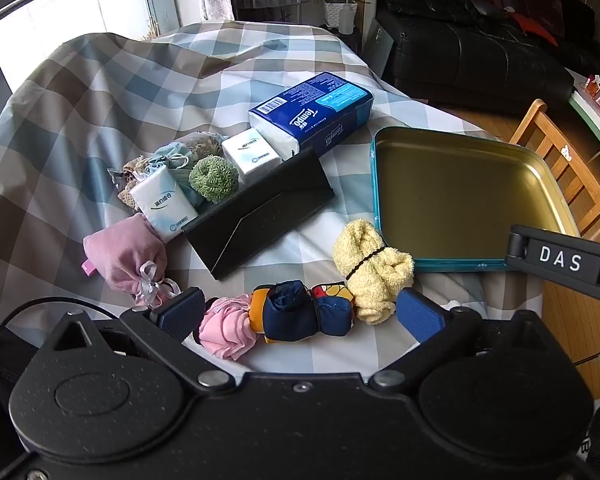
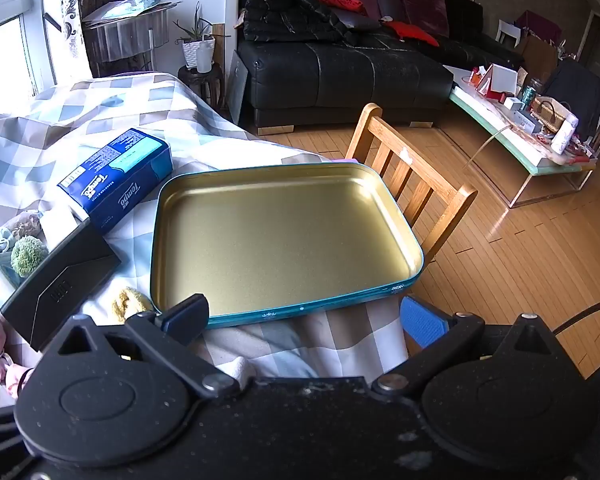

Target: Organize soft objects

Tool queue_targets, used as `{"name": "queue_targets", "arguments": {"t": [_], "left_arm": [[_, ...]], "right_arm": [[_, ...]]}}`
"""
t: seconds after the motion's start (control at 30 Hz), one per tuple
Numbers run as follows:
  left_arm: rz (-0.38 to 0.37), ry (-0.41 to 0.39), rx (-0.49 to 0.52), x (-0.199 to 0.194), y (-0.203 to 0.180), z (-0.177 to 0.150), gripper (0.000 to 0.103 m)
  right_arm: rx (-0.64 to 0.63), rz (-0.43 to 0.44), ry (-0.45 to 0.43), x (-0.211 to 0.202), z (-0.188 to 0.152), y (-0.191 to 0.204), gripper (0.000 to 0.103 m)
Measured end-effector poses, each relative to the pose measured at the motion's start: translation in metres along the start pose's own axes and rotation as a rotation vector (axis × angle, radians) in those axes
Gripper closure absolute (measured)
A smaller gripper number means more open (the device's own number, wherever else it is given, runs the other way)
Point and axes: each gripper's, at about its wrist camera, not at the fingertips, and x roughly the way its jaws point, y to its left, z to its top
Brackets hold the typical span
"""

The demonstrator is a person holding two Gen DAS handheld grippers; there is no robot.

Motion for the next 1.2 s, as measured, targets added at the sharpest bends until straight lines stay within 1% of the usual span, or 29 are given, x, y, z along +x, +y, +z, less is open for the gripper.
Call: {"name": "queue_targets", "arguments": {"t": [1.0, 1.2], "left_arm": [[0.002, -0.004, -0.001, 0.0001, 0.0006, 0.0001, 0.004], [0.001, -0.005, 0.0, -0.001, -0.0008, 0.0043, 0.004]], "right_arm": [[0.001, 0.004, 0.007, 0.0008, -0.0006, -0.001, 0.001], [0.001, 0.004, 0.007, 0.001, -0.0008, -0.0009, 0.001]]}}
